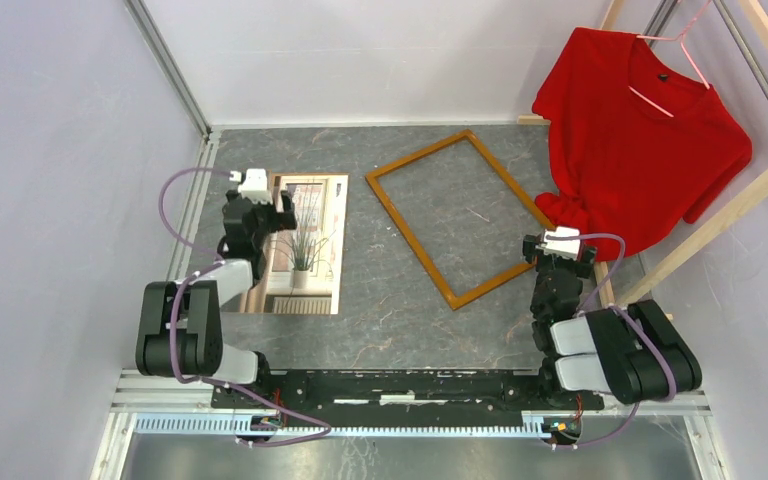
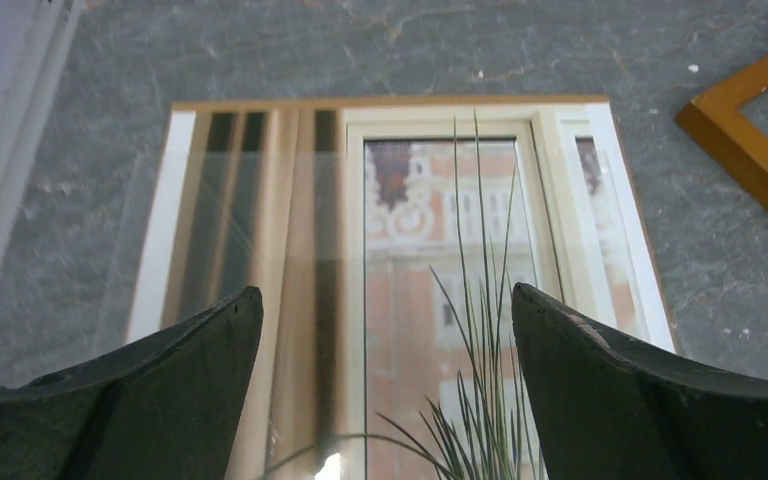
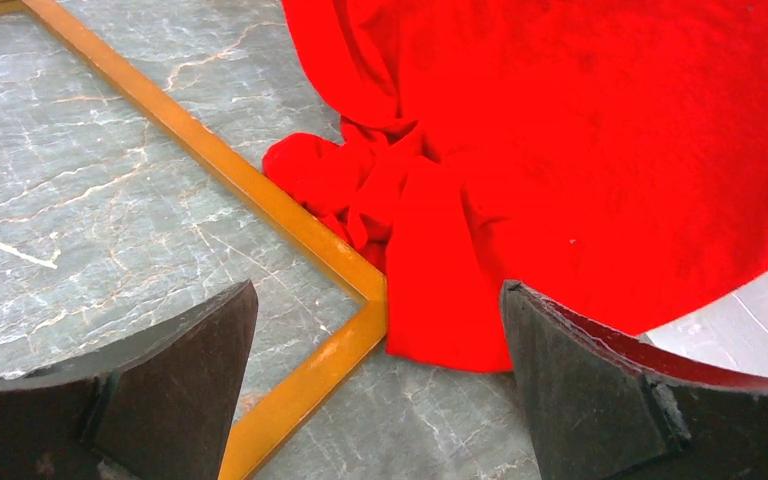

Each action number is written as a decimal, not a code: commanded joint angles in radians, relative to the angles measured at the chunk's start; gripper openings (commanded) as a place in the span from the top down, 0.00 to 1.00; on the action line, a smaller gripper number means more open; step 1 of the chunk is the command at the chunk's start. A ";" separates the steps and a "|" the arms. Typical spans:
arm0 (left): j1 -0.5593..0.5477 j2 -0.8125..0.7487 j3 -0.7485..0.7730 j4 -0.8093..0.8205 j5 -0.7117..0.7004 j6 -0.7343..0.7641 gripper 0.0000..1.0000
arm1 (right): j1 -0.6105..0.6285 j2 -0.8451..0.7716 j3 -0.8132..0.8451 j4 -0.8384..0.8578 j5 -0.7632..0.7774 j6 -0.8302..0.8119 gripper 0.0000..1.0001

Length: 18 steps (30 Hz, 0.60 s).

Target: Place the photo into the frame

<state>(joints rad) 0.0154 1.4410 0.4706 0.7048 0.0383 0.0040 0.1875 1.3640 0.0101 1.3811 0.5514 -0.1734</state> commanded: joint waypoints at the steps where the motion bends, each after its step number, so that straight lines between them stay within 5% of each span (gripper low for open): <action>1: -0.004 -0.056 0.150 -0.395 0.033 0.106 0.00 | -0.001 -0.151 0.018 -0.344 0.144 0.104 0.02; 4: 0.002 -0.085 0.205 -0.495 0.060 0.088 0.00 | -0.013 -0.160 0.257 -0.861 0.363 0.435 0.02; 7: 0.009 -0.090 0.287 -0.618 0.116 0.063 0.00 | -0.041 -0.152 0.408 -1.193 0.327 0.762 0.02; 12: 0.016 -0.053 0.446 -0.860 0.161 0.040 0.00 | -0.024 -0.157 0.477 -1.185 -0.123 0.680 0.02; 18: 0.038 0.010 0.585 -1.052 0.156 0.049 0.00 | 0.299 -0.015 0.699 -1.401 0.018 0.593 0.02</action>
<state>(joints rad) 0.0349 1.4162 0.9802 -0.1787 0.1719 0.0490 0.3111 1.2781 0.5659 0.1505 0.5457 0.4412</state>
